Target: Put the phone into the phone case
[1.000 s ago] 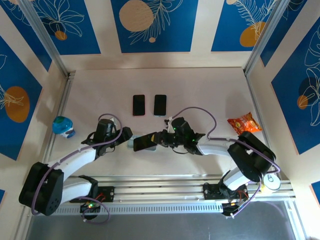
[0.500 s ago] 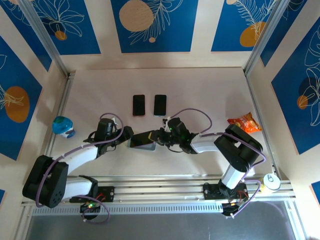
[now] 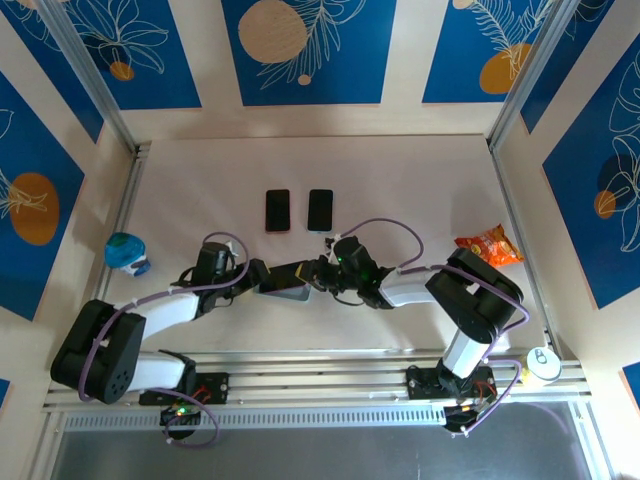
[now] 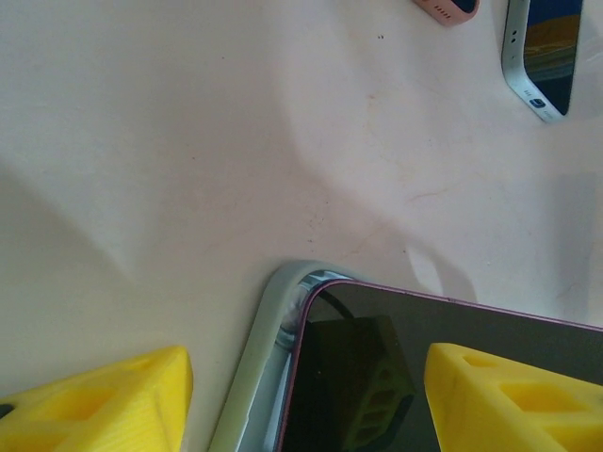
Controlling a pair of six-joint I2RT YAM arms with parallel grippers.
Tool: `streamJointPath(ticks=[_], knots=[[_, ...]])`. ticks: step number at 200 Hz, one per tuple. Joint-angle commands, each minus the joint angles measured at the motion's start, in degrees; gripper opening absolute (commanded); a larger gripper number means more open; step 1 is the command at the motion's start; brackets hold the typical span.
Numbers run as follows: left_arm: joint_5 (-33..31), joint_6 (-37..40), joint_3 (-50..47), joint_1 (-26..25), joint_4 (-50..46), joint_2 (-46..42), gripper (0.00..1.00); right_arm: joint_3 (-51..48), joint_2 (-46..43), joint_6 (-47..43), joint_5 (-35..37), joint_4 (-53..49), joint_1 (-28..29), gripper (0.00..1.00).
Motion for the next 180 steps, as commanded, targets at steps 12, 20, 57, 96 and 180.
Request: streamJointPath(ticks=[12,20,57,96,180], knots=[[2.0,-2.4,-1.3,-1.9,3.4,1.7,0.66,0.2,0.3,0.1,3.2,-0.9,1.0,0.00],[1.8,-2.9,-1.3,-2.5,3.4,1.5,0.66,0.4,0.3,-0.1,3.3,-1.2,1.1,0.00],[1.5,-4.9,-1.3,-5.2,3.3,0.7,0.66,0.8,0.2,-0.5,4.3,-2.4,1.6,0.00],[1.4,-6.6,-1.6,-7.2,3.0,-0.2,0.66,0.8,0.2,-1.1,5.1,-3.3,2.0,0.00],[-6.1,-3.2,0.2,-7.3,-3.8,-5.1,0.67,3.5,0.1,-8.1,2.0,-11.3,2.3,0.00]])
